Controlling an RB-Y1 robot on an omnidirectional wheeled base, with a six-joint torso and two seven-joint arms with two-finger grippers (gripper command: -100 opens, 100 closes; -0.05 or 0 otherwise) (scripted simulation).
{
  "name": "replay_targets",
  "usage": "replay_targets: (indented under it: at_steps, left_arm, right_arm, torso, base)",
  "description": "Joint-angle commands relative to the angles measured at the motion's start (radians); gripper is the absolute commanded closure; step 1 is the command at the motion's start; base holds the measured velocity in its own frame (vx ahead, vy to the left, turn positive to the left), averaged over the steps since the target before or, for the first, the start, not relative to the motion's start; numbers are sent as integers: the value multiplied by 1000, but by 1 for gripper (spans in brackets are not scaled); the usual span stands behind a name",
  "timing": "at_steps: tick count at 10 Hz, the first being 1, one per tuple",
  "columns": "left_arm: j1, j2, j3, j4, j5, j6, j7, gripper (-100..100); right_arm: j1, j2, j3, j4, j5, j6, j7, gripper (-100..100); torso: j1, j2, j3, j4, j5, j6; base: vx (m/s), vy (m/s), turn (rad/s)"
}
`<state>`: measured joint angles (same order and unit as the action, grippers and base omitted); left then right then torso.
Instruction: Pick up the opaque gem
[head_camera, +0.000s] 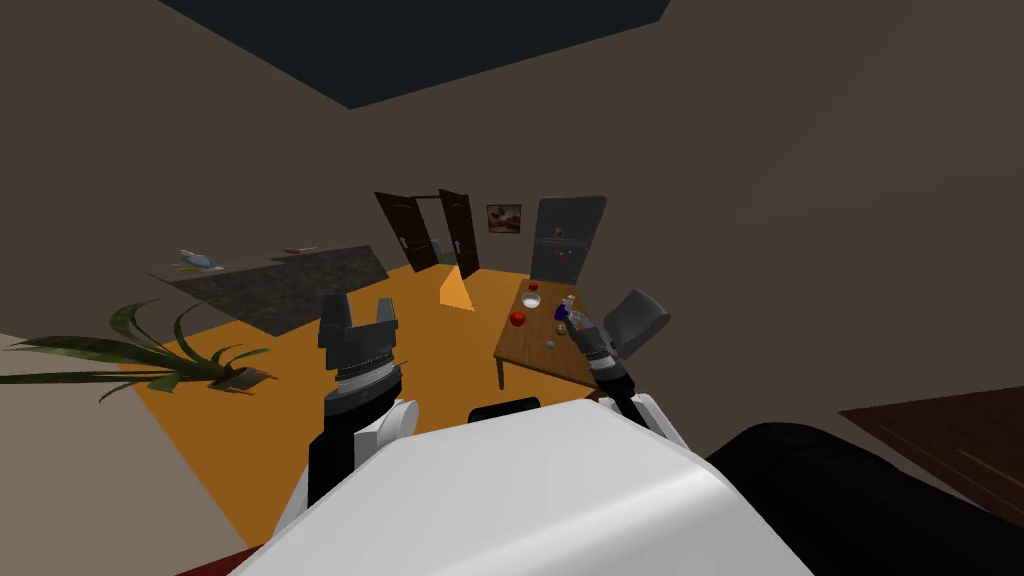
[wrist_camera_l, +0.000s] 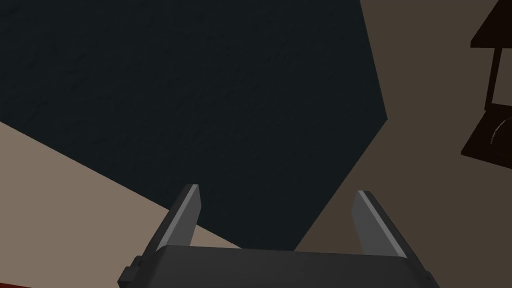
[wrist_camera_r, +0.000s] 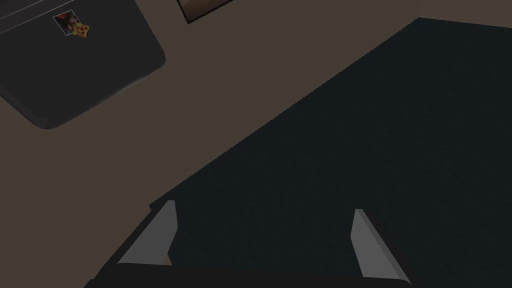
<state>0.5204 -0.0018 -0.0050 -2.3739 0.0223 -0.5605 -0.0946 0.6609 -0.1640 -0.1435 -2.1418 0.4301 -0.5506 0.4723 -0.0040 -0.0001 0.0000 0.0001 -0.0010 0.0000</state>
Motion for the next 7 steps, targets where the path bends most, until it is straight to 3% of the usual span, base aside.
replay_targets:
  at_steps: [1, 4, 5, 6, 7]
  left_arm:
    - [0, 0, 0, 0, 0, 0, 0, 0]
    - [0, 0, 0, 0, 0, 0, 0, 0]
    - [0, 0, 0, 0, 0, 0, 0, 0]
    - [0, 0, 0, 0, 0, 0, 0, 0]
    - [0, 0, 0, 0, 0, 0, 0, 0]
  right_arm:
    - [21, -6, -26, 31, 50, 9, 50, -100]
    - [33, -10, -47, 57, 110, 14, 115, -100]
    - [44, -13, -70, 85, 152, 20, 154, -100]
    - [44, -13, -70, 85, 157, 20, 162, -100]
    - [53, -16, -94, 115, 198, 26, 203, -100]
  torso:
    - [0, 0, 0, 0, 0, 0]
    - [0, 0, 0, 0, 0, 0]
    - [0, 0, 0, 0, 0, 1]
    - [1, 0, 0, 0, 0, 0]
    - [1, -1, 0, 0, 0, 1]
  base:
    - [-50, -43, 484]
    - [-40, -39, 184]
    - [-34, -22, 272]
    - [-31, -17, 171]
    - [-40, -12, 274]
